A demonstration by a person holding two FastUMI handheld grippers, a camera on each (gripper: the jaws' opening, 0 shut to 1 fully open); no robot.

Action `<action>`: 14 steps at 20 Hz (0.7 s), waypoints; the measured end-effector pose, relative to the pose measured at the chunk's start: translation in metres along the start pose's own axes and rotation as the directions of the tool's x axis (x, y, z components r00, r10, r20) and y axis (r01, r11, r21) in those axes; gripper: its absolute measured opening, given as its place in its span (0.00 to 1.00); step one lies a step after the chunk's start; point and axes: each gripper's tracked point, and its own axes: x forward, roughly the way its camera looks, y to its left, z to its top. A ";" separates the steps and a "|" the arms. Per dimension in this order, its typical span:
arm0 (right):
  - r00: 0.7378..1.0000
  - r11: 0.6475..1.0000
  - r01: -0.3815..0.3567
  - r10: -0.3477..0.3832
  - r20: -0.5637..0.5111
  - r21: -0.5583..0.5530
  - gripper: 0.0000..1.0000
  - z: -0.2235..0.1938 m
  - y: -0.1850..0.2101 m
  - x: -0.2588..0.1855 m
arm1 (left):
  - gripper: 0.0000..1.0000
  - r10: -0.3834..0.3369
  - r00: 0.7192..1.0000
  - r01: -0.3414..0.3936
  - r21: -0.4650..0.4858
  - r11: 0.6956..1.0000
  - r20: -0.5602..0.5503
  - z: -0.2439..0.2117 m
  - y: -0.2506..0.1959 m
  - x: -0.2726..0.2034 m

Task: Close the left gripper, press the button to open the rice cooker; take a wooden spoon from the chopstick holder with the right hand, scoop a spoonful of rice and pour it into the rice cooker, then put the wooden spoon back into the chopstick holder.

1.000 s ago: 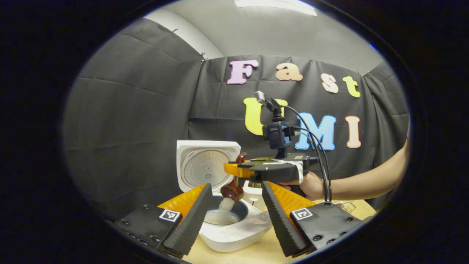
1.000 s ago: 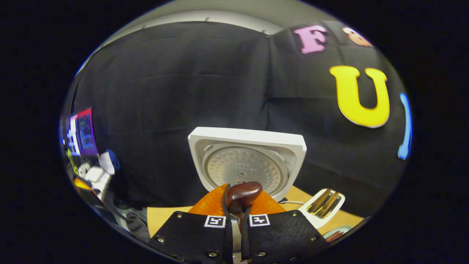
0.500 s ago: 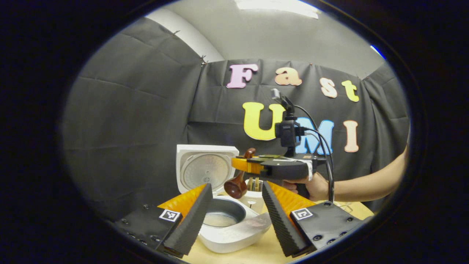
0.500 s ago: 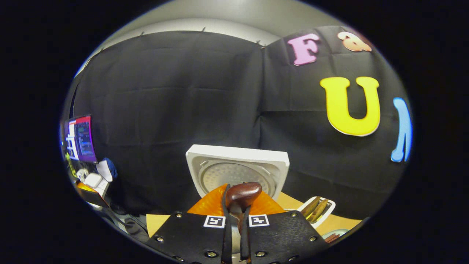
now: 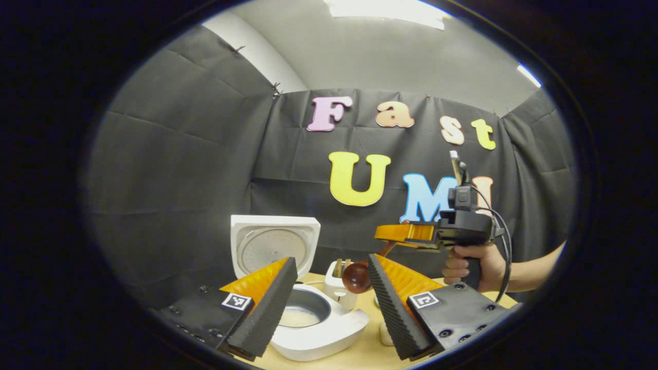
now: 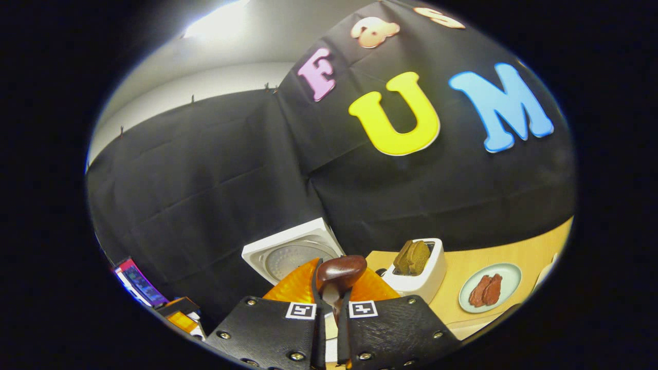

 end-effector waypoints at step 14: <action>0.944 0.956 0.276 -0.289 0.161 0.098 0.09 0.038 -0.086 -0.168 | 0.97 -0.257 0.966 0.257 0.022 0.966 -0.004 0.007 -0.097 0.025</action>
